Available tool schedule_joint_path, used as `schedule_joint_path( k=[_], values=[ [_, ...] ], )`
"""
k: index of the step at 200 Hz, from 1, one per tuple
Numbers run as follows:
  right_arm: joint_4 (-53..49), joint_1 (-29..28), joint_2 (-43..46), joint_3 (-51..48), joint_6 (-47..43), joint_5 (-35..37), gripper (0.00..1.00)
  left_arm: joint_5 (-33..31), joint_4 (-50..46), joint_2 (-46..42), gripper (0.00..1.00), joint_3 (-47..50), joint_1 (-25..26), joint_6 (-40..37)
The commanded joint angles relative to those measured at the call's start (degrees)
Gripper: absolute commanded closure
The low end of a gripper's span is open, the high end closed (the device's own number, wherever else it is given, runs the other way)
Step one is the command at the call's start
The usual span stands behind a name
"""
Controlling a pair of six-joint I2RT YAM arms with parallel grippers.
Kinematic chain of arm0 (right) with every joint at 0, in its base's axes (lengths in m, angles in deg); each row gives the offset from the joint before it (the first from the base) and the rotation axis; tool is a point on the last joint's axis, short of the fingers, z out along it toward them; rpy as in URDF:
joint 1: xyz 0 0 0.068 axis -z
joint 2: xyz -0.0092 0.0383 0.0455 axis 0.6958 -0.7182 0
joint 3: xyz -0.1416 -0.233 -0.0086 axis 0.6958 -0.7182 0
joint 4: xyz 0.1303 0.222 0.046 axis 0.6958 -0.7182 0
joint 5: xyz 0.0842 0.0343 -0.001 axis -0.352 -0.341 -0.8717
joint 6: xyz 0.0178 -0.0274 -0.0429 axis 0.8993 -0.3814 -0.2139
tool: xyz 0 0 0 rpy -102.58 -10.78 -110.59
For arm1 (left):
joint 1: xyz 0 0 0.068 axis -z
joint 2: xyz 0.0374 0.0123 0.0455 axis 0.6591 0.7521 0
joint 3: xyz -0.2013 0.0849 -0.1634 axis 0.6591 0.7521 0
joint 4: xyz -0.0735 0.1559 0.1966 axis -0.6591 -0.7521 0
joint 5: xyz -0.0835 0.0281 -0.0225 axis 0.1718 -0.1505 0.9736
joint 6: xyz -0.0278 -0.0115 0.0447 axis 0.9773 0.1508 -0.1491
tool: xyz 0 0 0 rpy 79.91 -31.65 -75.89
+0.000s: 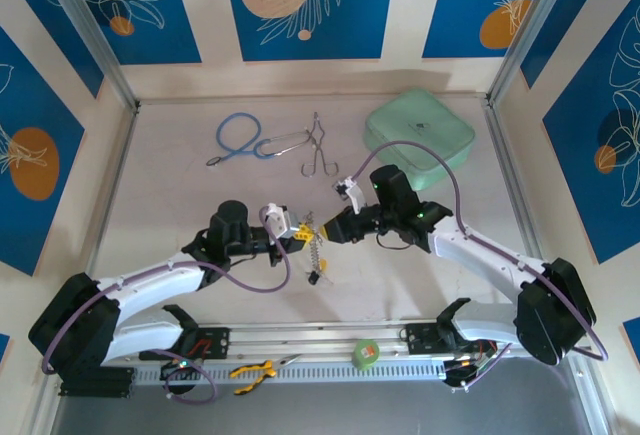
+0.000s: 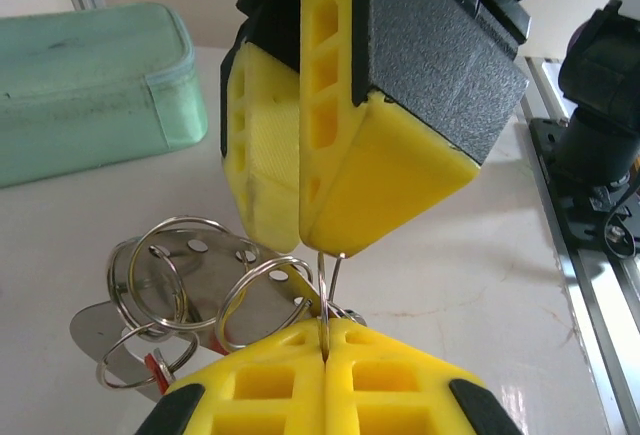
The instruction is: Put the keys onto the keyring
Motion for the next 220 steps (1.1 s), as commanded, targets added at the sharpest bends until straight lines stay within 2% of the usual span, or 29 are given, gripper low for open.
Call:
schedule_joint_path(
  k=[1, 11, 45, 63, 88, 144, 220],
  values=[
    [-0.86, 1.07, 3.85, 0.05, -5.09, 1.44, 0.66, 2.25, 5.74, 0.47, 1.00, 0.49, 0.73, 1.52],
    [-0.15, 0.79, 5.32, -0.61, -9.09, 2.07, 0.66, 2.46, 7.29, 0.69, 1.00, 0.87, 0.75, 2.17],
    [9.02, -0.59, 10.07, -7.64, -28.01, -2.47, 0.65, 4.29, 12.69, 2.30, 1.00, 1.80, 0.71, 4.05],
    [13.71, -0.71, 11.12, -10.41, -32.90, -4.53, 0.67, 5.47, 14.02, 3.24, 1.00, 1.99, 0.76, 4.04],
    [13.27, -1.05, 10.31, -10.14, -34.36, -3.36, 0.71, 6.56, 15.92, 4.29, 1.00, 2.31, 0.69, 4.09],
    [15.09, -2.86, 8.84, -10.43, -33.64, -2.25, 0.72, 8.76, 17.22, 5.61, 1.00, 2.13, 0.74, 3.94],
    [13.64, -3.60, 7.74, -9.25, -34.71, -3.25, 0.87, 10.21, 17.47, 5.68, 1.00, 2.02, 0.68, 3.79]
  ],
)
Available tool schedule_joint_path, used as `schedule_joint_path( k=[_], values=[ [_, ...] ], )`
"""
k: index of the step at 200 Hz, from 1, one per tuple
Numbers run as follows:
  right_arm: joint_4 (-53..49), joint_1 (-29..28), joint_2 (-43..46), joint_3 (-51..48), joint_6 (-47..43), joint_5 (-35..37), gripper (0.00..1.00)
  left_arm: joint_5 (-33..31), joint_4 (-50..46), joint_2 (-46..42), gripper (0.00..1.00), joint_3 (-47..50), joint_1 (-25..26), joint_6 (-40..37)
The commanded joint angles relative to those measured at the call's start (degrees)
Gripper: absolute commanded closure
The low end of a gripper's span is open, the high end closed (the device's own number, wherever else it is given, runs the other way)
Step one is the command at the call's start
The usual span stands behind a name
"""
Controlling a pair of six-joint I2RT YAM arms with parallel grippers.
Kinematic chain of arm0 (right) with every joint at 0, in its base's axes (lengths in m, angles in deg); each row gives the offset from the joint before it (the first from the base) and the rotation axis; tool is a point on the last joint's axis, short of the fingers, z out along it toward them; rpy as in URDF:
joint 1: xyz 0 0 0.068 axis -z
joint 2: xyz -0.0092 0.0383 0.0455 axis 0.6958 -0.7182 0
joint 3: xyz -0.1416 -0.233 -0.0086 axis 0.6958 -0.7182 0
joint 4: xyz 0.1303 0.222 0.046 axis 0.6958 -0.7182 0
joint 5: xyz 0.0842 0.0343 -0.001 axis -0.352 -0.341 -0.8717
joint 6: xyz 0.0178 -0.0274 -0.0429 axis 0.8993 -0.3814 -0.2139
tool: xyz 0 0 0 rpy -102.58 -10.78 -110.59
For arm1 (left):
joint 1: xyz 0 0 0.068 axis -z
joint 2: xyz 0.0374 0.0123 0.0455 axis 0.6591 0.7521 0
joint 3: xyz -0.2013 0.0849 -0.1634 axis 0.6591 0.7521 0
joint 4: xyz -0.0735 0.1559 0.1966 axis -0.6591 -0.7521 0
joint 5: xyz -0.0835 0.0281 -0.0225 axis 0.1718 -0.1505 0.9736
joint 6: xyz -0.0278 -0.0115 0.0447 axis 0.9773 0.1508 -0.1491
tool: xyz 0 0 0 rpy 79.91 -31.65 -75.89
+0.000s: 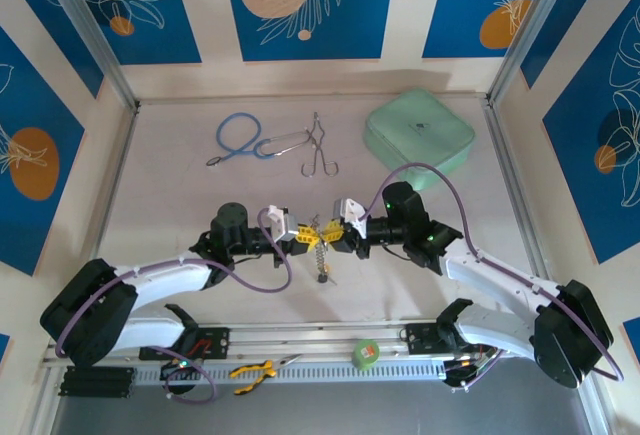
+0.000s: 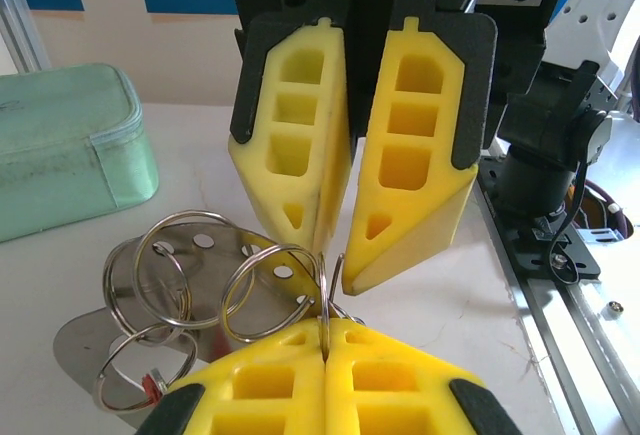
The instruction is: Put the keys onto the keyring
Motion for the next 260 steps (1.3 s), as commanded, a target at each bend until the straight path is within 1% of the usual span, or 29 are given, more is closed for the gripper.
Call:
schedule_joint_path(
  k=[1, 40, 51, 68, 77, 78, 82, 87, 92, 103, 111, 132, 146, 197, 215, 235, 260],
  values=[
    [-0.30, -0.52, -0.22, 1.03, -1.29, -1.32, 0.87, 2.58, 3.69, 0.15, 1.00, -0.01, 0.71, 0.71],
    [-0.41, -0.88, -1.31, 1.77, -1.69, -2.10, 0.87, 2.67, 5.65, 0.70, 1.00, 0.14, 0.67, 1.45],
    [-0.41, -0.89, -1.58, 2.07, -1.69, -2.46, 0.91, 2.67, 6.10, 0.88, 1.00, 0.14, 0.72, 1.52],
    [-1.07, -0.89, -1.76, 2.78, -2.11, -2.76, 1.00, 2.37, 6.64, 1.07, 1.00, 0.14, 0.71, 1.74],
    [-2.17, -0.85, -1.72, 3.30, -2.57, -2.74, 1.00, 1.67, 6.40, 1.11, 1.00, 0.15, 0.71, 1.86],
    [-2.32, -0.86, -1.70, 3.35, -2.61, -2.75, 1.00, 1.51, 6.34, 1.09, 1.00, 0.19, 0.68, 1.87],
    [-3.06, -0.90, -1.61, 3.66, -2.90, -2.63, 1.00, 0.99, 5.97, 1.00, 0.92, 0.15, 0.72, 1.80],
    [-4.04, -0.88, -1.51, 4.04, -3.42, -2.42, 1.00, 0.33, 5.17, 0.76, 0.85, 0.13, 0.66, 1.51],
    [-5.49, -1.00, -1.34, 4.62, -4.10, -1.98, 1.00, -0.09, 4.13, 0.36, 0.81, 0.03, 0.70, 1.01],
    [-9.48, -1.15, -1.15, 6.06, -6.21, -0.27, 1.00, -0.63, -0.22, -0.77, 0.77, -0.59, 0.68, -0.99],
    [-12.90, -1.54, -1.15, 7.42, -8.10, 1.32, 1.00, -1.06, -4.24, -1.64, 0.77, -1.40, 0.70, -2.58],
    [-20.82, -2.76, -1.90, 10.77, -12.52, 5.97, 1.00, -1.76, -14.25, -3.16, 0.77, -3.88, 0.71, -6.18],
    [-24.76, -3.65, -2.77, 12.92, -14.40, 7.96, 1.00, -1.43, -16.99, -3.63, 0.78, -4.80, 0.66, -7.16],
    [-33.86, -6.92, -7.13, 19.71, -19.77, 14.72, 1.00, -0.21, -17.43, -3.77, 0.84, -5.72, 0.74, -7.25],
    [-35.62, -8.02, -8.63, 21.41, -20.95, 16.43, 1.00, 0.12, -17.38, -3.58, 0.84, -5.84, 0.71, -7.25],
    [-36.66, -9.00, -9.96, 22.92, -21.33, 17.01, 1.00, 0.45, -17.13, -3.34, 0.85, -6.09, 0.68, -7.23],
    [-36.17, -9.49, -10.47, 23.70, -20.34, 15.40, 1.00, 0.59, -16.83, -3.16, 0.93, -6.20, 0.68, -7.25]
  ],
)
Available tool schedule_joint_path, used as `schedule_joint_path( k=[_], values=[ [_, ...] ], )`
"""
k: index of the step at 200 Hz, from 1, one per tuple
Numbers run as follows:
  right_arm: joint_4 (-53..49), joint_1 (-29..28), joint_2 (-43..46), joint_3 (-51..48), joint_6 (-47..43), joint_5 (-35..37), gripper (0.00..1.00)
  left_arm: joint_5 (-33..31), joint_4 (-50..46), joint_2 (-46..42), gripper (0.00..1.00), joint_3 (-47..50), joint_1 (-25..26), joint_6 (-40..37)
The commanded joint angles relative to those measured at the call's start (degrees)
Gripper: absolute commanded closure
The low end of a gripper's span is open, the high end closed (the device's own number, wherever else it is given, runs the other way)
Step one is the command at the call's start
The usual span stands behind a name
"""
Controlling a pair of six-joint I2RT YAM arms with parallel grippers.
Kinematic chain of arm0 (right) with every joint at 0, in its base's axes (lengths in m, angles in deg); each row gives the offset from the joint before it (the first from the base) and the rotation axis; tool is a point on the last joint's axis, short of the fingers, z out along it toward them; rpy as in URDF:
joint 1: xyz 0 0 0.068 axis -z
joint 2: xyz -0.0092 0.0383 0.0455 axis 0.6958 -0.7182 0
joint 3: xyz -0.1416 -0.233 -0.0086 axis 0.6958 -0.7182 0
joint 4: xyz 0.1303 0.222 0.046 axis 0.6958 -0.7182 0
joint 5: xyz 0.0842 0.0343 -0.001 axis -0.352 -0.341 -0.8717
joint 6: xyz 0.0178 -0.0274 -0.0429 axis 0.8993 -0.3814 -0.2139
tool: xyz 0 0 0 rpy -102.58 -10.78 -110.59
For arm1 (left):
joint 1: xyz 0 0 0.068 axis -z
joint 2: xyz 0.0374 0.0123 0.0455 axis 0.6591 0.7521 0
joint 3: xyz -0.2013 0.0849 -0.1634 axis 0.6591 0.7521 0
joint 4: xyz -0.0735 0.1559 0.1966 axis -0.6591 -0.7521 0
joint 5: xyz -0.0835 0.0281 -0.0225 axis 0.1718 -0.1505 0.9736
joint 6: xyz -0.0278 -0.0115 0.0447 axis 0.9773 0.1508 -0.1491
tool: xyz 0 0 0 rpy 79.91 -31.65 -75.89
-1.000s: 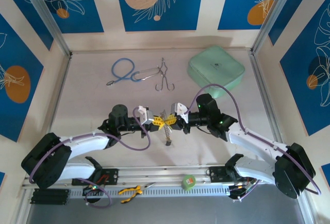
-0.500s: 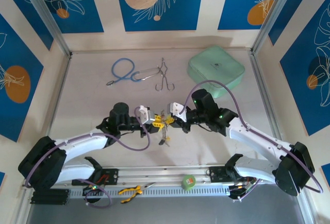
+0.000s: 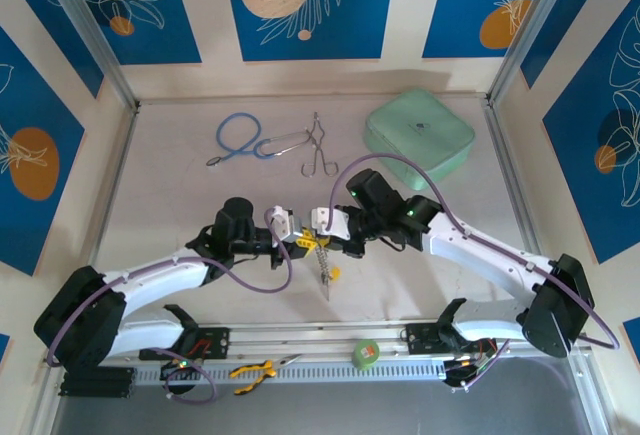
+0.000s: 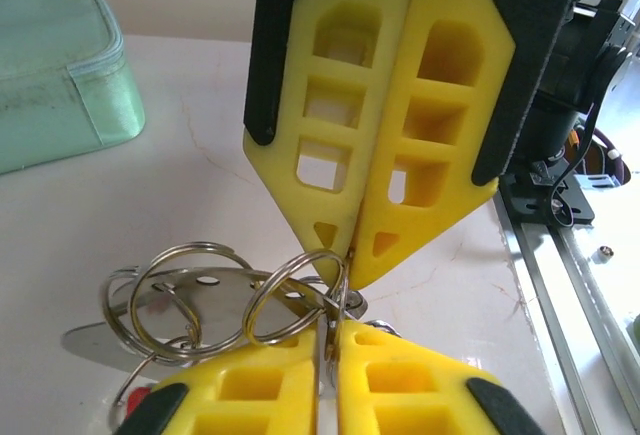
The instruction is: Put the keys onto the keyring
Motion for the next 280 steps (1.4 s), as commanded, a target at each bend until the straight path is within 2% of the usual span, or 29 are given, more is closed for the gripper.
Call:
schedule_joint_path(
  k=[1, 10, 17, 29, 46, 71, 110, 142, 189, 202, 222, 240, 280],
  values=[
    [-1.23, -0.88, -0.43, 1.98, -0.66, -1.30, 1.00, 1.80, 1.07, -0.25, 0.94, -2.28, 0.56, -0.97],
    [-0.75, -0.66, -0.14, 1.57, 0.05, -1.95, 1.00, 1.79, 1.34, -0.35, 1.00, -2.21, 0.57, -1.10],
    [0.04, -0.02, 0.52, 0.92, 1.08, -3.05, 1.00, 1.74, 1.76, -0.49, 1.00, -1.96, 0.62, -1.08],
    [3.09, 2.23, 2.48, -1.57, 4.22, -6.53, 0.84, 1.66, 3.04, -0.84, 1.00, -1.30, 0.59, -0.95],
    [10.61, 7.07, 6.35, -7.39, 9.85, -13.91, 0.70, 1.61, 7.14, -1.21, 1.00, 0.57, 0.56, 0.03],
    [20.59, 11.12, 9.73, -14.46, 15.81, -20.97, 0.67, 2.82, 12.53, -0.71, 1.00, 2.37, 0.61, 1.86],
    [23.67, 11.25, 9.59, -16.61, 16.63, -23.12, 0.67, 4.00, 16.10, 0.85, 1.00, 2.69, 0.62, 3.39],
    [24.08, 11.24, 9.64, -17.45, 16.84, -22.75, 0.71, 4.63, 17.94, 2.17, 1.00, 2.77, 0.55, 4.41],
    [24.14, 11.14, 17.43, -21.25, 18.33, -12.37, 0.72, 4.27, 18.05, 3.07, 1.00, 2.62, 0.60, 4.41],
    [23.10, 10.79, 20.23, -22.31, 18.19, -9.65, 0.77, 4.37, 17.97, 3.30, 1.00, 2.56, 0.62, 4.30],
    [20.01, 8.49, 22.32, -22.85, 14.76, -7.80, 0.90, 4.47, 18.04, 3.58, 1.00, 2.33, 0.62, 4.32],
    [20.02, 6.65, 21.89, -22.23, 13.81, -8.77, 0.93, 4.55, 18.00, 3.74, 1.00, 2.34, 0.60, 4.33],
    [23.30, 5.51, 17.77, -20.48, 11.86, -10.56, 0.89, 4.95, 17.30, 3.28, 1.00, 2.35, 0.60, 4.22]
  ],
)
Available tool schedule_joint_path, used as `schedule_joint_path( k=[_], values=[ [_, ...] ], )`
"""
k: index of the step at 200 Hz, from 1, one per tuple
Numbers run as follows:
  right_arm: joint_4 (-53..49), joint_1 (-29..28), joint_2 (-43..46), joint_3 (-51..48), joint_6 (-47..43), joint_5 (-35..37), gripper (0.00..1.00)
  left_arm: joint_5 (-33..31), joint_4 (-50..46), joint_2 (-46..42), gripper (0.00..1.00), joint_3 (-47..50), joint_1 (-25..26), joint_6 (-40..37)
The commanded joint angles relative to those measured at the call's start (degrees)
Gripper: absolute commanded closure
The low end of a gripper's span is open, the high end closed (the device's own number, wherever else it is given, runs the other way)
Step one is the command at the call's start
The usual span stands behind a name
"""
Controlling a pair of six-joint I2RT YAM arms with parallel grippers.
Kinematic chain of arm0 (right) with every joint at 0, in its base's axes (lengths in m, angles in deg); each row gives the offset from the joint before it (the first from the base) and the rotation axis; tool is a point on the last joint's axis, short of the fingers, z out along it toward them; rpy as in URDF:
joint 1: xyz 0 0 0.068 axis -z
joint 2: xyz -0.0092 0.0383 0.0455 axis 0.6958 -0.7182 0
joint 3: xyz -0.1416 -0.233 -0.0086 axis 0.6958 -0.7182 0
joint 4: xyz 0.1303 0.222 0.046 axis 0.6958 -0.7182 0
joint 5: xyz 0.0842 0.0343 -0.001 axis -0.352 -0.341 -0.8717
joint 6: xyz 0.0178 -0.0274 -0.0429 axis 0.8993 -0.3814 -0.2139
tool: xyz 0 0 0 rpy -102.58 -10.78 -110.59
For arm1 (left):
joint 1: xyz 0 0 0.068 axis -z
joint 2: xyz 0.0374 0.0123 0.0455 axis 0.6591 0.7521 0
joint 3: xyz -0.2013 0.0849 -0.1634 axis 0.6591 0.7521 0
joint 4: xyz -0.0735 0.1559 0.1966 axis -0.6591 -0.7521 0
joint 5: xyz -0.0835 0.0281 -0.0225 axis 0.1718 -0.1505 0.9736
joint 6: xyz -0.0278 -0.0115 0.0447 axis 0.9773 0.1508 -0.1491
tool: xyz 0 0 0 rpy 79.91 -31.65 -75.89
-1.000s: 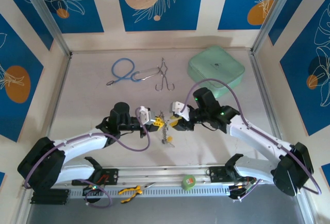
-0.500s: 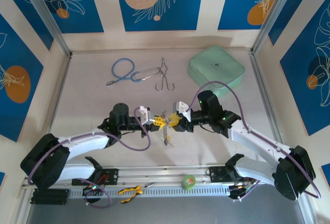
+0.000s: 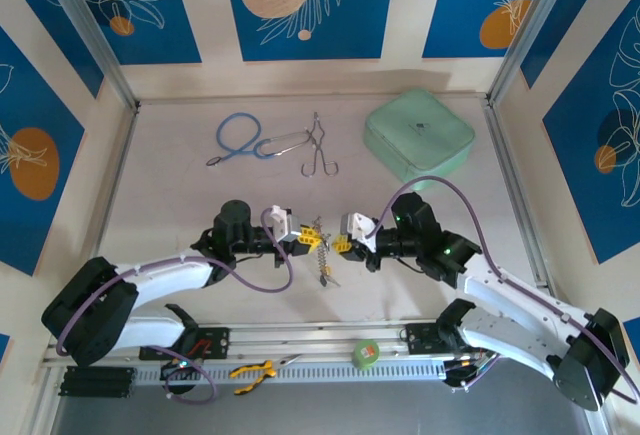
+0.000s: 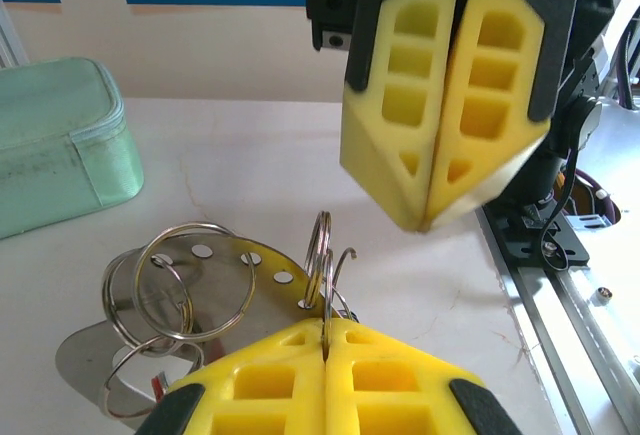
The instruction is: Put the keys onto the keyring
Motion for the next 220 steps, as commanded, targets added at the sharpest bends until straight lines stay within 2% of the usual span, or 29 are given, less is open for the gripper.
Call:
schedule_joint_path(
  k=[1, 154, 220],
  values=[
    [1.13, -0.40, -1.95, 1.53, -2.27, -0.68, 0.89, 2.37, 2.39, -0.37, 1.00, -0.06, 0.51, 0.06],
    [3.19, -0.52, -4.75, 3.23, -4.14, -0.06, 0.77, 4.15, 0.08, -0.33, 1.00, -0.77, 0.44, -1.10],
    [3.97, -0.69, -5.95, 3.77, -4.16, -1.21, 0.75, 4.85, 0.15, -0.19, 1.00, -1.03, 0.46, -1.09]
  ],
)
